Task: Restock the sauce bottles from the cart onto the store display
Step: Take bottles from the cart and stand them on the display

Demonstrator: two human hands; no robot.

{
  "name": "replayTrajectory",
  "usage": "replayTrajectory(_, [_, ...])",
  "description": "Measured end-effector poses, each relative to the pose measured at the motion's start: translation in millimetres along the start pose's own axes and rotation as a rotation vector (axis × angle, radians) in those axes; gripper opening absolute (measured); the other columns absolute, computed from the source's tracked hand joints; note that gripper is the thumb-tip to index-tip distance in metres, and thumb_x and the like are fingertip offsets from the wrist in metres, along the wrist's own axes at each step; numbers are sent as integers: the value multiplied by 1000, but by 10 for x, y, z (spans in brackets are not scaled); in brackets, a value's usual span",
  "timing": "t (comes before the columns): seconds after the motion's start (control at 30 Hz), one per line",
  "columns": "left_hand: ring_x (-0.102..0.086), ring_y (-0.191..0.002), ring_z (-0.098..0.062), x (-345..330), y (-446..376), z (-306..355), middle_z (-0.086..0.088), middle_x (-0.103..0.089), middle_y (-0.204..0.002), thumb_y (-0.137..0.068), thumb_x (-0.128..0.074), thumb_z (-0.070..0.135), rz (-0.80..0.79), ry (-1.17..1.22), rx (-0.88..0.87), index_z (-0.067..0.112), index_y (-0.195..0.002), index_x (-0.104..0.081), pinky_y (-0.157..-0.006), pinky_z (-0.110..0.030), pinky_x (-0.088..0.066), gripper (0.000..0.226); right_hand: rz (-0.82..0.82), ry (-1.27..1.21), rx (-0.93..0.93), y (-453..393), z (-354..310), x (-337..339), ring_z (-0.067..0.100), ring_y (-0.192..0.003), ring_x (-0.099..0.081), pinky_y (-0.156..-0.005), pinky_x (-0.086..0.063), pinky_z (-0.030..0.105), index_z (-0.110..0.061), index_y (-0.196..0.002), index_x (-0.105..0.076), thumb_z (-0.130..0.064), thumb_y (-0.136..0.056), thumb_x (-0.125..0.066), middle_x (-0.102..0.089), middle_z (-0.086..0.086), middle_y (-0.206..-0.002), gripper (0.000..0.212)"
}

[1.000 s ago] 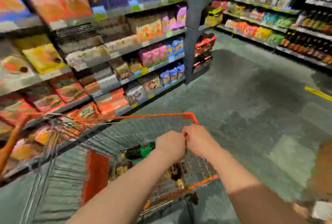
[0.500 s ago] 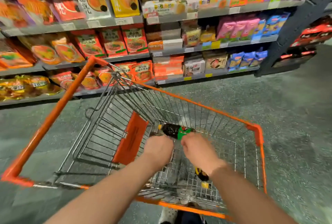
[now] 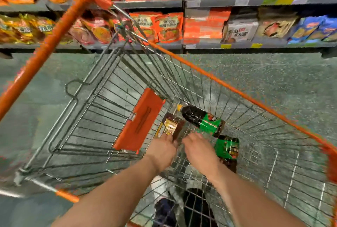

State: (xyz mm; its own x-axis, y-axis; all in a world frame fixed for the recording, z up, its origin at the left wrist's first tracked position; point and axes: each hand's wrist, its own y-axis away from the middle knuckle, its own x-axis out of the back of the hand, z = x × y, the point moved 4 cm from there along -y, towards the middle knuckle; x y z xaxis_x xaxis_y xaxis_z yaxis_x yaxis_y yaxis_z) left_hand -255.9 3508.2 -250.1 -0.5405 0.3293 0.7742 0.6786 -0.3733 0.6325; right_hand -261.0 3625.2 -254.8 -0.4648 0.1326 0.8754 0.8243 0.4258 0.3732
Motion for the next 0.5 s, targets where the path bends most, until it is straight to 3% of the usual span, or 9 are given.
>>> replayTrajectory(0.1, [-49, -112, -32, -298, -235, -81, -16, -52, -124, -92, -50, 10, -24, -24, -22, 7, -125, -51, -83, -43, -46, 33, 4, 8, 15, -169, 78, -267, 14, -65, -62, -48, -50, 24, -18, -71, -69, -11, -39, -90, -61, -3, -69, 39])
replayTrajectory(0.27, [-40, -124, -35, -861, -617, -169, -18, -42, -138, -94, -41, 10, -105, -13, -25, 8, -132, -45, -91, -48, -46, 38, -98, 25, 62, -342, 68, -739, 15, -59, -59, -37, -40, 21, -15, -64, -67, -17, -23, -92, -57, -2, -64, 48])
replayTrajectory(0.4, [-20, -141, -38, -1242, -832, -197, -22, -18, -153, -100, -31, 10, -170, 16, 49, 11, -138, -34, -102, -53, -37, 38, -96, -7, 89, -418, 116, -1159, 19, -67, -61, -47, -50, 24, -13, -75, -68, -12, -34, -90, -60, 2, -73, 47])
replayTrajectory(0.5, [-7, -145, -40, -1461, -896, -202, -26, -3, -157, -102, -31, 10, -194, 52, 101, 15, -142, -24, -111, -53, -28, 41, -196, -15, 64, -421, 137, -1465, 25, -87, -62, -60, -57, 34, -7, -93, -68, -8, -50, -88, -63, 9, -90, 48])
